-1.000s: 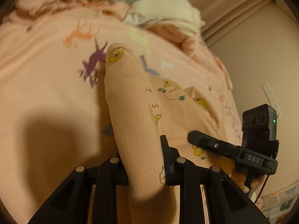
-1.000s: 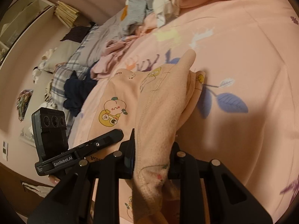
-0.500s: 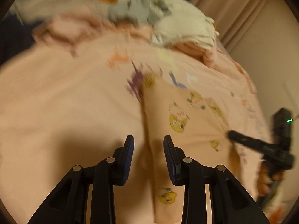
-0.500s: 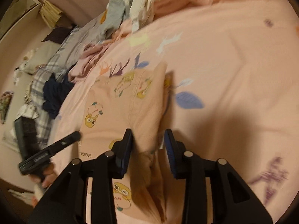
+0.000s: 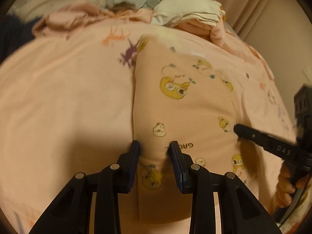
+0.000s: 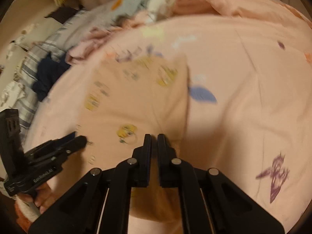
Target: Fold small clothes
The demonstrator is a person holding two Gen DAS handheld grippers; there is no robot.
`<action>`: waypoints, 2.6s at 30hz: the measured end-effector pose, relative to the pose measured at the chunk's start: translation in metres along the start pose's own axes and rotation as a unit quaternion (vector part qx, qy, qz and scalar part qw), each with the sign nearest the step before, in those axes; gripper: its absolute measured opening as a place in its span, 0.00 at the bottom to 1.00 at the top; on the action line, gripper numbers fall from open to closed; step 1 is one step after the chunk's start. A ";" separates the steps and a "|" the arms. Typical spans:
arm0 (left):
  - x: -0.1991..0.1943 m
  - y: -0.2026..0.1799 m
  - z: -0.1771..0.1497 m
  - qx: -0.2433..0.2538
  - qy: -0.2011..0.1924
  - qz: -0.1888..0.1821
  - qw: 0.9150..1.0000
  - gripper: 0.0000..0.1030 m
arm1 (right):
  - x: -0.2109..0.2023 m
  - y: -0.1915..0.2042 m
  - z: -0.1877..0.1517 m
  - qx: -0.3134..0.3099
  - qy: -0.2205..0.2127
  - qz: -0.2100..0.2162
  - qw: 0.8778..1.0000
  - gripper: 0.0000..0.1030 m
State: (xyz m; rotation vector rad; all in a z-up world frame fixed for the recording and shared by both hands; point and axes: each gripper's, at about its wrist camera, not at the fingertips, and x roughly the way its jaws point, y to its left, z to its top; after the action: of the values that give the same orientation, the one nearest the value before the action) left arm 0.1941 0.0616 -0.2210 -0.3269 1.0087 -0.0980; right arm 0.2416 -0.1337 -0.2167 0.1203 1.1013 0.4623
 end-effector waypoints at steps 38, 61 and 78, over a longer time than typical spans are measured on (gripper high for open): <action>-0.205 -0.101 -0.029 0.078 -0.151 0.053 0.984 0.34 | -0.200 0.049 -0.044 -0.019 -0.121 -0.083 0.989 0.46; -0.249 -0.111 -0.052 0.099 -0.203 0.005 0.974 0.96 | -0.249 0.074 -0.074 -0.042 -0.195 -0.082 0.976 0.86; -0.248 -0.108 -0.052 0.094 -0.194 0.034 0.976 0.96 | -0.260 0.070 -0.079 -0.032 -0.211 -0.100 0.972 0.92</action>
State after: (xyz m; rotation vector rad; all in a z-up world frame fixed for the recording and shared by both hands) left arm 0.0257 0.0052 -0.0109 -0.1299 0.6169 -0.0638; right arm 0.0551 -0.1894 -0.0147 0.0467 0.6709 0.2717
